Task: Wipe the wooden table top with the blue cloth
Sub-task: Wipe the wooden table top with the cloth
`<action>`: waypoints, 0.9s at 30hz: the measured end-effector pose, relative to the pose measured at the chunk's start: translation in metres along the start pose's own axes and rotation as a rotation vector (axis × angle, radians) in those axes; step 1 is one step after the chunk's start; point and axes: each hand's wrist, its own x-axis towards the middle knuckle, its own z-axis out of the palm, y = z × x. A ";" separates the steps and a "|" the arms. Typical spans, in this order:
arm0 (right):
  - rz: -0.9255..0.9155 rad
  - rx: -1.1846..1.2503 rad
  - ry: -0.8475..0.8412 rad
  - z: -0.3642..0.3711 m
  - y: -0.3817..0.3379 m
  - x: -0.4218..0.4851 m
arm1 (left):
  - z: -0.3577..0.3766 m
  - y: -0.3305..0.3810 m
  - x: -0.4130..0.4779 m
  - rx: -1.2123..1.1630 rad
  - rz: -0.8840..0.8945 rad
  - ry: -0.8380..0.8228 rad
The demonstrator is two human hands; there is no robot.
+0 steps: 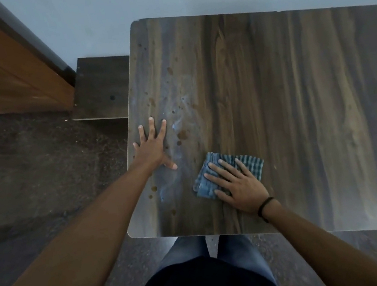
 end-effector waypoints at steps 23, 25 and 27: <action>0.603 0.203 0.123 -0.023 -0.004 0.066 | -0.004 0.000 -0.004 -0.013 0.012 -0.005; 0.464 0.127 0.099 -0.010 -0.027 0.043 | -0.004 0.002 -0.006 -0.008 0.011 -0.008; 0.225 0.062 0.069 0.008 -0.047 -0.001 | -0.005 0.004 -0.009 -0.006 0.001 -0.004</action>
